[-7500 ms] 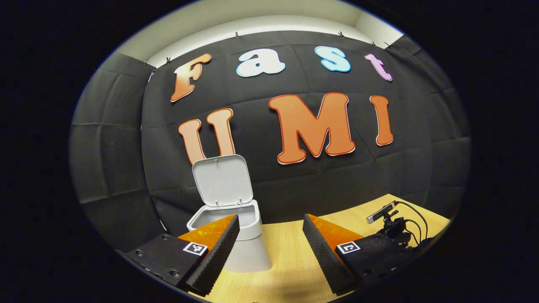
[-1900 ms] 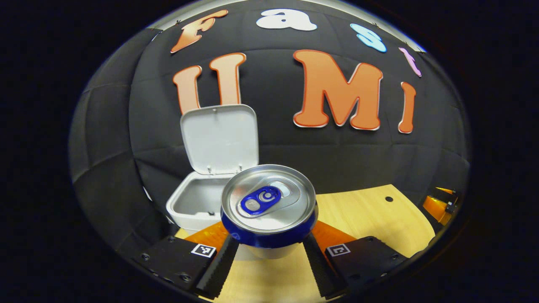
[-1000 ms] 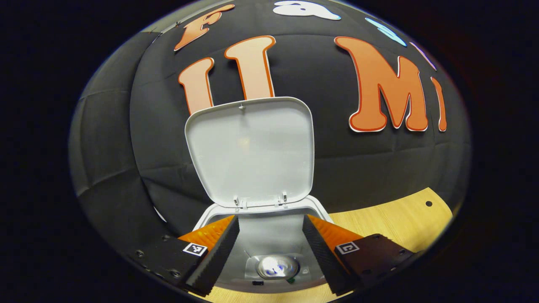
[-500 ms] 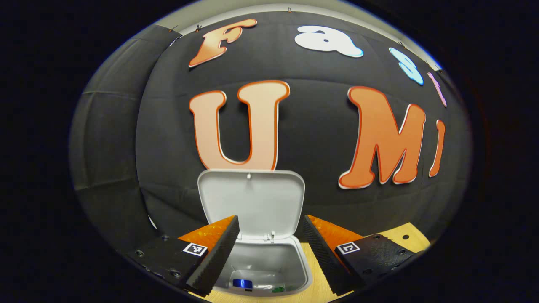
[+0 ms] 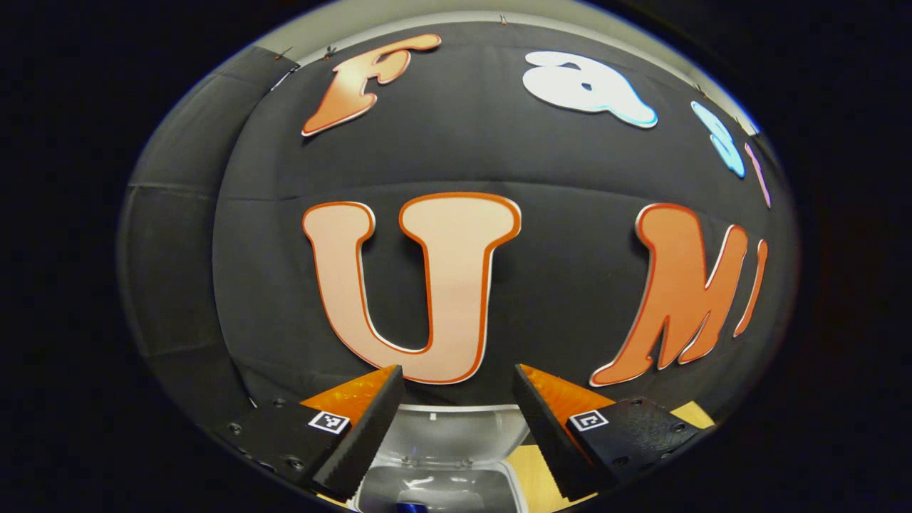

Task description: Press the lid of the desktop garbage bin to open it, pick up the crumpled paper on the desktop and throw it into the bin, then pick up the pop can on the desktop and drop it into the bin, and finally close the garbage bin lid.

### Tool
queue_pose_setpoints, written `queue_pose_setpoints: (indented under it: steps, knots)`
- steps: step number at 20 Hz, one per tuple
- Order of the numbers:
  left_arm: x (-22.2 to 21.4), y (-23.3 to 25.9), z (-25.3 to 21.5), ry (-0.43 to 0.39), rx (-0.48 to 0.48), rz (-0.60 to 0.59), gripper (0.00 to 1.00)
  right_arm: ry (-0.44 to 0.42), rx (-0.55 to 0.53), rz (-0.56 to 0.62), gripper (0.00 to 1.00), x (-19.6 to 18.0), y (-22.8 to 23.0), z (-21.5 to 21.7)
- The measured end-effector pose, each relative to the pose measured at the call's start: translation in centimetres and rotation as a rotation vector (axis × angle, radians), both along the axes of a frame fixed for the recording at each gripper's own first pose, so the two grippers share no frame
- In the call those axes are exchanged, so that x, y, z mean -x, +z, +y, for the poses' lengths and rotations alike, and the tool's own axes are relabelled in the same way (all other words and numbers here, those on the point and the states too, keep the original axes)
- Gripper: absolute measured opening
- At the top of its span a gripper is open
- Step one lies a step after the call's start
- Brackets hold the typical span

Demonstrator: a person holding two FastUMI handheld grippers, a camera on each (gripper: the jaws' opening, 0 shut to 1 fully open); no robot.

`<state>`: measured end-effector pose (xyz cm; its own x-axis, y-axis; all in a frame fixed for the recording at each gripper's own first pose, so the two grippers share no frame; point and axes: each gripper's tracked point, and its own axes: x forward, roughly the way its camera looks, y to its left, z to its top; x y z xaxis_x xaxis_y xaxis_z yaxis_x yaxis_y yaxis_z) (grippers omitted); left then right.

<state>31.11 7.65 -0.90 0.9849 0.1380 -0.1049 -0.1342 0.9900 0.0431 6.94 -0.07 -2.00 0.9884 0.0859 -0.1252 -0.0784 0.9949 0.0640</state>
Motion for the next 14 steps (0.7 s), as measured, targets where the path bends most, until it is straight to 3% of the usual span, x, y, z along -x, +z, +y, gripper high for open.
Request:
queue_pose_setpoints:
  steps: [7, 8, 14]
  knots:
    - [-3.7, -2.9, 0.4, 0.003, -0.098, 0.084, 0.97, -0.085, 0.017, 0.033, 0.95, -0.6, -1.2, -2.5]
    - [-3.9, -2.5, 0.6, 0.007, -0.092, 0.054, 0.97, -0.096, 0.022, 0.042, 0.95, -0.7, -1.4, -2.7]
    - [-1.2, -4.0, 0.5, -0.010, 0.024, 0.127, 0.94, -0.111, 0.022, 0.046, 0.95, -1.2, -1.7, -3.2]
